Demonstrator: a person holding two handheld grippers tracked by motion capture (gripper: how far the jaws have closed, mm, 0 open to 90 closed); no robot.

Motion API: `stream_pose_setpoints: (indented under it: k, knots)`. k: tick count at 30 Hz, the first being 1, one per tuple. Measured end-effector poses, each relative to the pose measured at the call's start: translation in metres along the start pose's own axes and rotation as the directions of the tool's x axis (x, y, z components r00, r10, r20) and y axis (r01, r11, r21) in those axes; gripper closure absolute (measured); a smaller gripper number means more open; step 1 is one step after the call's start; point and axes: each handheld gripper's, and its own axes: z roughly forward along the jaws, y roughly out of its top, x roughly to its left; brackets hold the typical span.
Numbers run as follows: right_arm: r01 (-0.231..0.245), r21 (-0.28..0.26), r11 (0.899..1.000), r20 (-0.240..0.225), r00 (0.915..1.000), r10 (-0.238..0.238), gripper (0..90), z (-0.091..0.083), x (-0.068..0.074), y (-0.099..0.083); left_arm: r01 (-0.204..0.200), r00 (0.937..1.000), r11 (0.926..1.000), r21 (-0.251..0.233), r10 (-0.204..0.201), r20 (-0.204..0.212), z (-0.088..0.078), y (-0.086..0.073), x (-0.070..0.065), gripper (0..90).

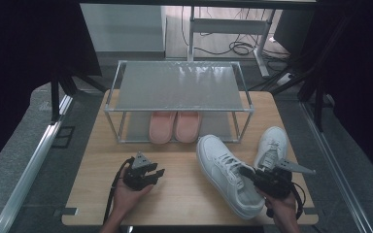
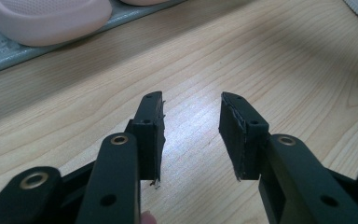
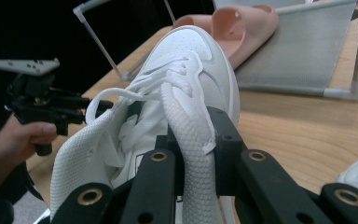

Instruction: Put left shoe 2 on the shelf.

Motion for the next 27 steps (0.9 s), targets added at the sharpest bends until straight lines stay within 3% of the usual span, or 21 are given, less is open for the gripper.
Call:
stream_pose_setpoints:
  k: [8, 14, 27]
  knots:
    - [-0.015, -0.033, 0.999, 0.003, 0.9999, 0.016, 81.2, 0.001, 0.001, 0.008, 0.018, 0.9995, 0.9992, -0.035, -0.018, 0.027, -0.009, 0.005, 0.002, 60.7]
    - [-0.035, -0.090, 0.995, -0.017, 0.9993, 0.034, 81.2, -0.002, 0.005, 0.018, 0.024, 0.9991, 0.9986, -0.047, -0.023, 0.036, -0.012, 0.006, 0.006, 60.7]
    - [-0.013, -0.148, 0.989, -0.067, 0.9978, 0.004, 81.2, -0.001, 0.019, 0.041, 0.022, 0.9994, 0.9987, -0.046, -0.021, 0.029, -0.013, 0.005, 0.001, 60.7]
